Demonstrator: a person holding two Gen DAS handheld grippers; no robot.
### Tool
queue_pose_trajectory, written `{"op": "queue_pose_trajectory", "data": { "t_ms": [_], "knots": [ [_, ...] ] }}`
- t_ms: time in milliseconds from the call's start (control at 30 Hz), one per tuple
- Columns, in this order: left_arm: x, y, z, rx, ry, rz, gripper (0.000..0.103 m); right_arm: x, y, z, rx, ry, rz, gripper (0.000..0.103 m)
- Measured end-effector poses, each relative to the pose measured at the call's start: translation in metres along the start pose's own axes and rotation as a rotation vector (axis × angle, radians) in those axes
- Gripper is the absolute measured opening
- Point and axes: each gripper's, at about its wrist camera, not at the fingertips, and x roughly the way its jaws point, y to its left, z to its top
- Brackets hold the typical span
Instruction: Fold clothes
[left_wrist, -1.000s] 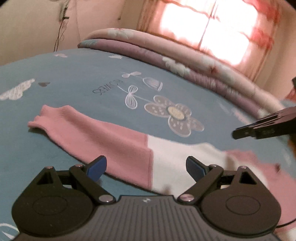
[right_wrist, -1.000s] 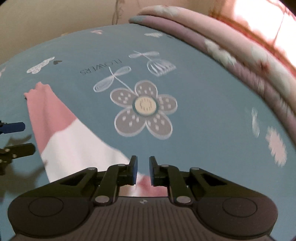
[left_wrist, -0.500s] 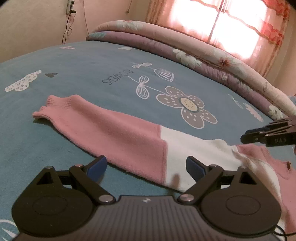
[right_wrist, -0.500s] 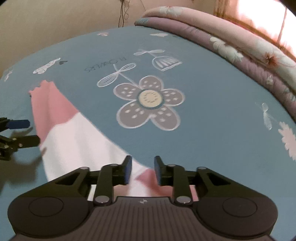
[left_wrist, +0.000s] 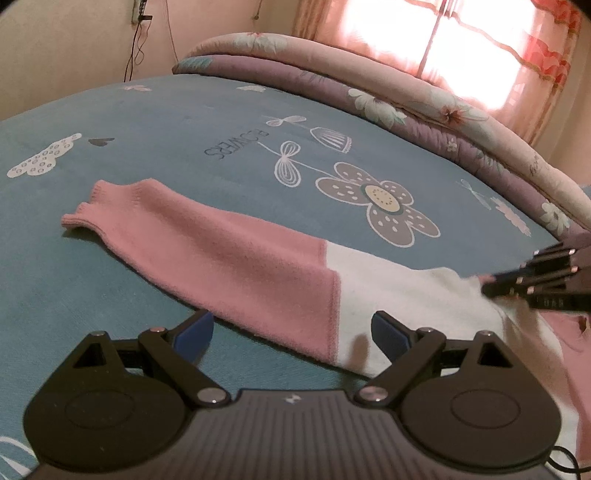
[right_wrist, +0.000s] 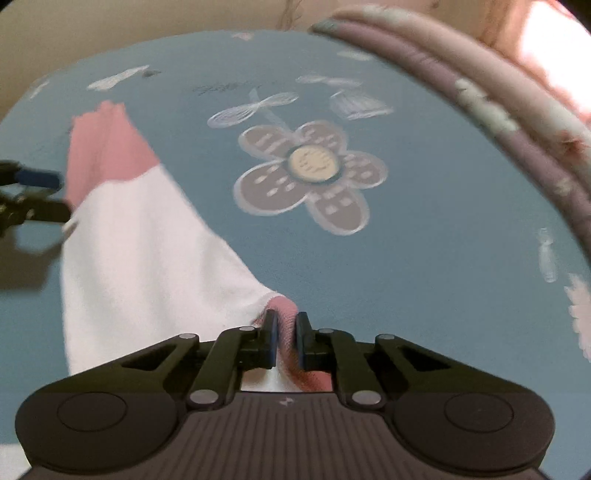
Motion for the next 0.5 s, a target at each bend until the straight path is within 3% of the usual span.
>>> {"op": "queue_pose_trajectory", "data": {
  "t_ms": [67,133,300,433,500],
  "knots": [
    [0.000,-0.001,0.000,0.004,-0.002,0.000,0.093,0.009,-0.007,-0.001,0.060,0.010,-0.016,0.016],
    [0.000,-0.001,-0.001,0.008,-0.001,0.002,0.093,0.010,0.000,-0.002,0.042,0.012,-0.062,0.020],
    [-0.002,0.001,0.000,-0.001,-0.006,0.011,0.093,-0.041,0.012,-0.001,0.131,-0.086,-0.123,0.027],
    [-0.003,0.002,0.000,-0.009,-0.005,-0.003,0.093,-0.074,0.043,-0.014,0.158,-0.104,-0.089,0.027],
    [-0.004,0.001,0.000,-0.003,-0.005,-0.009,0.093,-0.084,0.062,-0.027,0.144,-0.094,-0.053,0.037]
  ]
}}
